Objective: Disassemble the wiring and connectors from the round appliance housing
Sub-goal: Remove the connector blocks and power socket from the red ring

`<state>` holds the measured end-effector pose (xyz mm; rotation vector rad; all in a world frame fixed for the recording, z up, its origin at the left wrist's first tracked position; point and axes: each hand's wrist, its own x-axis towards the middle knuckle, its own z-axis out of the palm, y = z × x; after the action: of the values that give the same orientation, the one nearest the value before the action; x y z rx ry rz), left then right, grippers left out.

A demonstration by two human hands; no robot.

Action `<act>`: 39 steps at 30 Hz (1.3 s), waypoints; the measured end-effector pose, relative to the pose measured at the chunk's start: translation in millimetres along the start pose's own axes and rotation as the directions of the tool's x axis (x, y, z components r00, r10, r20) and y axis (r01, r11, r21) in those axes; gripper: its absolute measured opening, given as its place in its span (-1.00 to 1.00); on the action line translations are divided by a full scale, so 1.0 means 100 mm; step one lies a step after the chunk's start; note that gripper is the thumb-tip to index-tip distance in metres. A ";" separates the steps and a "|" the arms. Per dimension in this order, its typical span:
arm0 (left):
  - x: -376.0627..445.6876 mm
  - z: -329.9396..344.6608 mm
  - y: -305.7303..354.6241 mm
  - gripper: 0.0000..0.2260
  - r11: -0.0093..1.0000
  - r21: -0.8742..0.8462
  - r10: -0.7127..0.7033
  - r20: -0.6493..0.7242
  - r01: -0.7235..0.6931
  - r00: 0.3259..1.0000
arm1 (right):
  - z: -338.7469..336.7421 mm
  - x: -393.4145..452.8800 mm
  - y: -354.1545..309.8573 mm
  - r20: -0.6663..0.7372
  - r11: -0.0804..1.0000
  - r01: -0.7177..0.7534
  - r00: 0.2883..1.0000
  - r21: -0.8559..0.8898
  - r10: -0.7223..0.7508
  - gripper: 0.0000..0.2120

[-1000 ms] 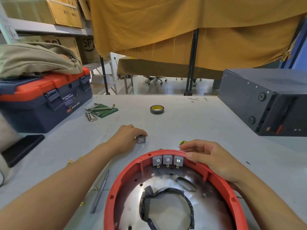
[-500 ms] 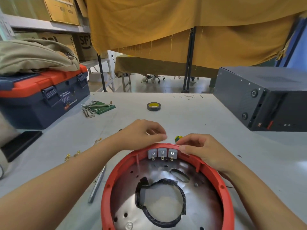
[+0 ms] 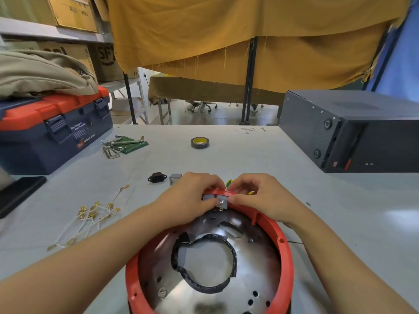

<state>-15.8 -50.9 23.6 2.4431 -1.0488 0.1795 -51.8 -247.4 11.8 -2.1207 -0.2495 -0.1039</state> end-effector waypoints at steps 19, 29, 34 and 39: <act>0.17 0.03 0.11 -0.83 0.996 -0.054 0.071 0.087 -0.066 0.994 | -0.14 -0.07 -0.13 0.044 0.965 -0.096 0.993 -0.245 0.110 -0.81; 0.21 0.01 0.08 -0.81 0.997 -0.006 0.072 0.095 -0.072 0.993 | 0.07 -0.08 -0.19 -0.053 0.838 -0.064 0.998 -0.542 0.042 -0.68; 0.19 0.04 0.06 -0.83 0.996 -0.043 0.086 0.058 -0.083 0.995 | 0.11 -0.09 -0.16 -0.113 0.851 -0.086 0.993 -0.517 0.032 -0.68; 0.19 0.08 0.04 -0.85 0.994 -0.028 0.101 0.013 -0.101 0.995 | 0.11 -0.09 -0.15 -0.135 0.861 -0.109 0.990 -0.498 0.047 -0.70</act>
<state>-5.8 -68.8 23.7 2.3717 -1.1748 0.1795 -63.7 -231.9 17.0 -2.6338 -0.0649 -0.2727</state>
